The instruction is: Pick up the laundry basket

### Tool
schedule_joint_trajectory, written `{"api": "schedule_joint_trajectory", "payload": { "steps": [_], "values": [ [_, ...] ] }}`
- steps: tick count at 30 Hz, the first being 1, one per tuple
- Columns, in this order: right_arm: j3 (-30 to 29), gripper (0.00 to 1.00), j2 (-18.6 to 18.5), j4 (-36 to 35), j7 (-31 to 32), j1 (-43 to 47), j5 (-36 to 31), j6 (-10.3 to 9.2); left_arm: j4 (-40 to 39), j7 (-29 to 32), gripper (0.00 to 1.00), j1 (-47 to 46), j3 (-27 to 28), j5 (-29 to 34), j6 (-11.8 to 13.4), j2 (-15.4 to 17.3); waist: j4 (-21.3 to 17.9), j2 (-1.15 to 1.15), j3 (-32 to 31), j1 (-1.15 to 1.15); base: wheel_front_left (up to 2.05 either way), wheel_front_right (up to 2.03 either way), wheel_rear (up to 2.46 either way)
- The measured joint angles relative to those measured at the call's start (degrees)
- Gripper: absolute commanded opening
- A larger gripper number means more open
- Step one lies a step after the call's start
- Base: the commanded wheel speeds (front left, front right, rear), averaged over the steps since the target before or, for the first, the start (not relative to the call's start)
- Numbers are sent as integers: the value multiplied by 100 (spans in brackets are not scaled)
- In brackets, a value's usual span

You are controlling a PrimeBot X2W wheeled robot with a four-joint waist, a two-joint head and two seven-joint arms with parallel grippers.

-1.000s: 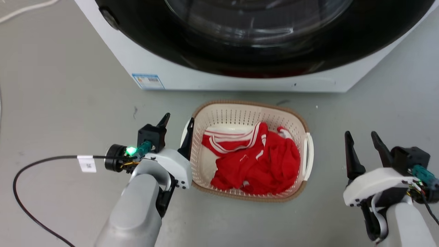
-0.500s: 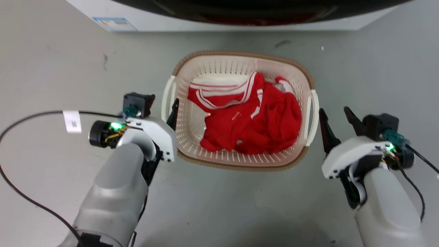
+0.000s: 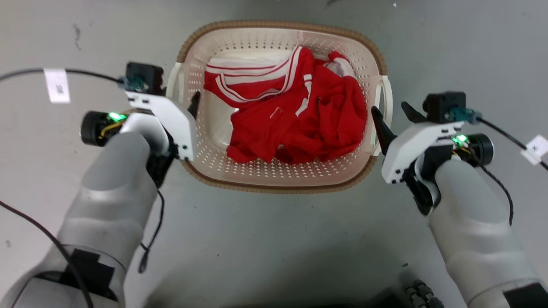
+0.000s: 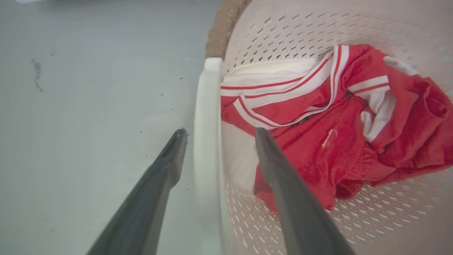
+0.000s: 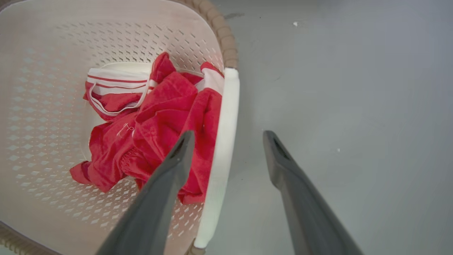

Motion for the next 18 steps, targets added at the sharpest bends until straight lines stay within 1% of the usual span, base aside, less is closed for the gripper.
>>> {"api": "schedule_joint_trajectory", "payload": {
  "steps": [6, 9, 12, 16, 17, 18],
  "values": [
    [475, 100, 0, 535, 401, -586, 404, 1, -81, 636, 100, -262, -501, -490, 0, 278, -57, 0, 224, 0, 0, 0, 0],
    [720, 100, 0, 723, 594, -811, 634, 0, -78, 865, 100, -356, -660, -733, 0, 355, -64, 0, 315, 0, 0, 0, 0],
    [953, 100, 2, 832, 746, -967, 907, 1, -29, 1069, 100, -403, -806, -935, 0, 404, -69, 0, 387, 0, 0, 0, 0],
    [1200, 100, 2, 951, 825, -1108, 1173, 1, 29, 1178, 100, -497, -926, -1151, 0, 465, -94, 0, 438, -1, 0, 0, 0],
    [1255, 100, 0, 973, 859, -1134, 1261, 1, 36, 1190, 96, -511, -951, -1204, 0, 467, -97, 0, 449, 0, 0, 0, 0],
    [1312, 42, 0, 992, 909, -1157, 1347, 1, 43, 1221, 47, -517, -979, -1262, 0, 468, -101, 0, 456, 0, 0, 0, 0]
  ]
}}
